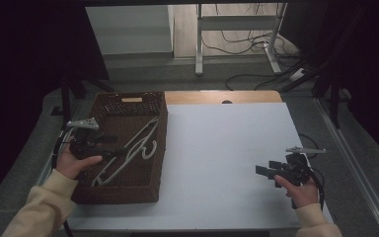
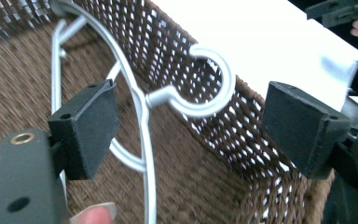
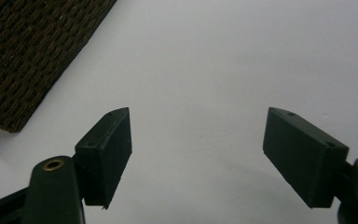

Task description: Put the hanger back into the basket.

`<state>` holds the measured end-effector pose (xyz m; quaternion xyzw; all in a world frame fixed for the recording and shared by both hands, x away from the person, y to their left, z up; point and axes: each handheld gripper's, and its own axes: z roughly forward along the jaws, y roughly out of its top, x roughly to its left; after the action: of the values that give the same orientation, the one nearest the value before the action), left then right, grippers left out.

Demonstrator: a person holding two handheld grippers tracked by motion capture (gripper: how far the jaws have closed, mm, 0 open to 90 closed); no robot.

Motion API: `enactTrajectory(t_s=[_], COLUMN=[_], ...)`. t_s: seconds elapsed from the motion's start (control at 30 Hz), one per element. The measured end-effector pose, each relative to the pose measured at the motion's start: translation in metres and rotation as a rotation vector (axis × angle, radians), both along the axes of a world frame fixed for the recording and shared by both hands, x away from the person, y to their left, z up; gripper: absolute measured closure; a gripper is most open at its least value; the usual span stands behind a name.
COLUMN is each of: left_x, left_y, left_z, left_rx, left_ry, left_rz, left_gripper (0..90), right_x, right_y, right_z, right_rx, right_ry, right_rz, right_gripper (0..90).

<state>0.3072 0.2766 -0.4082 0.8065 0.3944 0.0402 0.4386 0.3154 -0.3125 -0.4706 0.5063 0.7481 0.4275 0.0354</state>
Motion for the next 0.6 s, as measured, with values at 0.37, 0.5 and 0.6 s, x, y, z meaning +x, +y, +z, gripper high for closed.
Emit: enactTrajectory(t_s=[0.37,0.5,0.6], left_x=[-0.026,-0.032,-0.035], left_y=[-0.056,-0.069,-0.074], left_z=[0.012,0.007,0.000], left_rx=[0.081,0.085,0.090], left_ry=[-0.085,-0.075,-0.061], left_rz=[0.021,0.009,0.000], left_gripper=[17.4,17.4,17.4], right_x=[-0.002,-0.002,-0.002], right_y=[0.000,0.000,0.001], right_z=[0.001,0.001,0.001], right_rx=[-0.032,-0.051,-0.055], right_ry=[-0.023,-0.029,-0.033], right_rz=[0.010,0.014,0.020], right_gripper=[18.9,18.2,17.8])
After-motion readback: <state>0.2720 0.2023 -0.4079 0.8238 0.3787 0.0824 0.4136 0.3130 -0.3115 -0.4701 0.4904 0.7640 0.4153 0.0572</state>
